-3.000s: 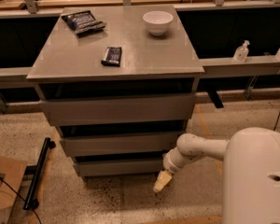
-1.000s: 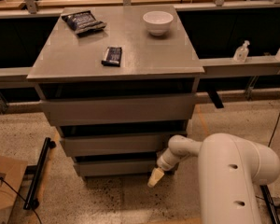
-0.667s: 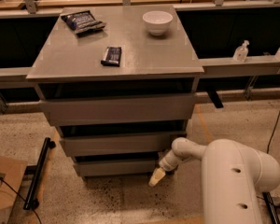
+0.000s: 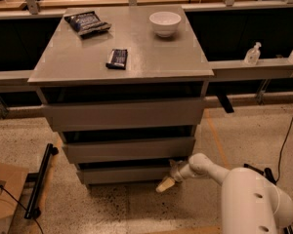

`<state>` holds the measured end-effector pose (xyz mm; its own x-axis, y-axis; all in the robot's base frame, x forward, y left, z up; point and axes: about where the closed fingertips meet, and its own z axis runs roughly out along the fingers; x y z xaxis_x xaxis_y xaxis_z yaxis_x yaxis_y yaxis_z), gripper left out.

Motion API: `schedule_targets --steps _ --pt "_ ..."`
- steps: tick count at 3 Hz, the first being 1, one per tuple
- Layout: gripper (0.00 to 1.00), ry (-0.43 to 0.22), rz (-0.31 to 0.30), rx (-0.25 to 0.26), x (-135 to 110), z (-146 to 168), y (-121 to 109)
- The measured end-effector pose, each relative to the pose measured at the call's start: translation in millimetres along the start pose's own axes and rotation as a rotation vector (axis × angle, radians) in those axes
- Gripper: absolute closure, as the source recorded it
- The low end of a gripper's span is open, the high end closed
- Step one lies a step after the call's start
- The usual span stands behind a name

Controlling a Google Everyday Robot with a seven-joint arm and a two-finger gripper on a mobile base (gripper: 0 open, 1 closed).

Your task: Open bottom drawer

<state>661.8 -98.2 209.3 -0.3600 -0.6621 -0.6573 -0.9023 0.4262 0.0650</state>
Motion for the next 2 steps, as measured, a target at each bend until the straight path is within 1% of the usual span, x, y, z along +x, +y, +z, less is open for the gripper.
schedule_targets --steps 1,2 --pt "0.0 -0.068 0.039 -0.018 4.9 26.6 -5.6" --pt "0.19 -0.07 0.04 -0.023 3.0 26.7 -5.1"
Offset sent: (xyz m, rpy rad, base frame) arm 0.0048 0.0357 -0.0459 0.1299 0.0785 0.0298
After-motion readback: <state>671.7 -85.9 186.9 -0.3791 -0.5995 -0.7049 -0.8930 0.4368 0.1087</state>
